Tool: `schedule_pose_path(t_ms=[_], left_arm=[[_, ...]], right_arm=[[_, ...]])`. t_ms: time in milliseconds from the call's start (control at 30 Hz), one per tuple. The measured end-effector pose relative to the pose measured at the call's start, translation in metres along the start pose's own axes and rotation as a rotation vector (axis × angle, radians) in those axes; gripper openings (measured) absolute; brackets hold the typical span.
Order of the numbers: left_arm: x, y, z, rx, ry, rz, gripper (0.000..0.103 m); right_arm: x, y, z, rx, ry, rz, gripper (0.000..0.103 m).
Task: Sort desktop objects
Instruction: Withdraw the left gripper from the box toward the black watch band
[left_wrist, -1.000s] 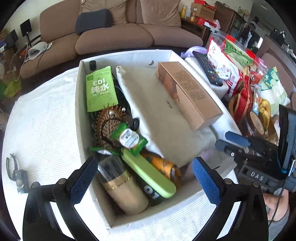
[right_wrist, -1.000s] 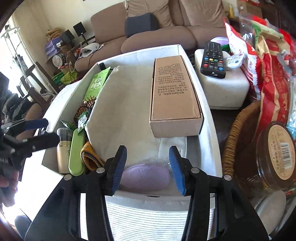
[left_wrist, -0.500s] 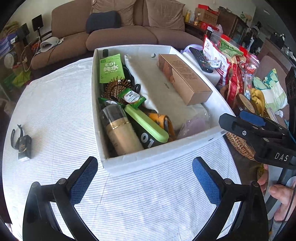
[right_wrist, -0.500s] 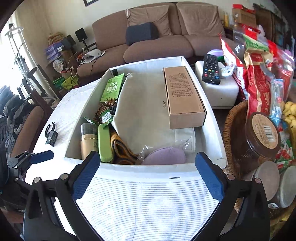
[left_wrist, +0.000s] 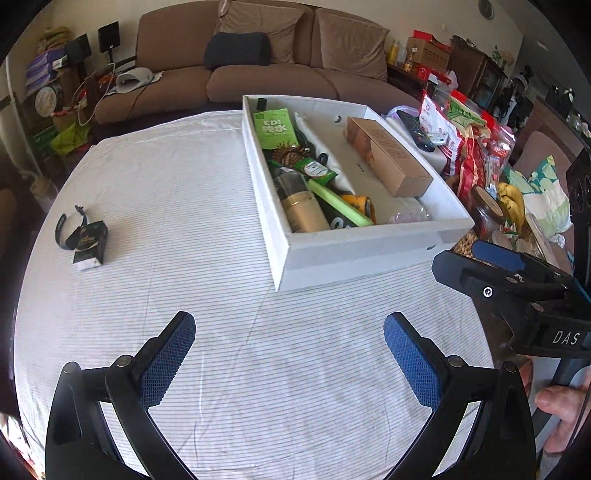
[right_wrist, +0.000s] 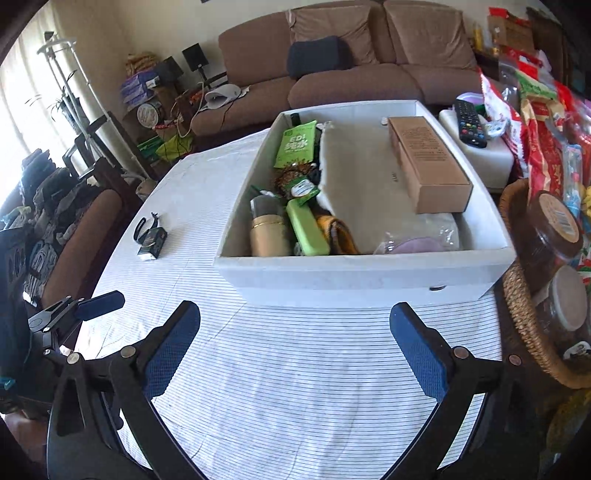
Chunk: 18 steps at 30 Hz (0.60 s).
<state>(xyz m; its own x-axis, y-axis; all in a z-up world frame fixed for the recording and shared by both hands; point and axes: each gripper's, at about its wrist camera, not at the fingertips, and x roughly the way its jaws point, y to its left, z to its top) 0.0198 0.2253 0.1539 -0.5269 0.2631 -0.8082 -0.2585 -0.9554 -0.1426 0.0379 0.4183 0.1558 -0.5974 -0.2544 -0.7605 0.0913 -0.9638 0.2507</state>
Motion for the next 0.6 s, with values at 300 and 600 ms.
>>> schedule_pose_path(t_ms=[300,600], left_arm=[[-0.03,0.147,-0.022,-0.138,-0.049,0.118,0.103],[-0.027,0.276,-0.013,-0.209,-0.081,0.233,0.103]], right_arm=[[0.021,0.096,0.003,-0.102,-0.043,0.084,0.103],[0.084,0.194,0.024,-0.162,-0.014,0.173,0.103]])
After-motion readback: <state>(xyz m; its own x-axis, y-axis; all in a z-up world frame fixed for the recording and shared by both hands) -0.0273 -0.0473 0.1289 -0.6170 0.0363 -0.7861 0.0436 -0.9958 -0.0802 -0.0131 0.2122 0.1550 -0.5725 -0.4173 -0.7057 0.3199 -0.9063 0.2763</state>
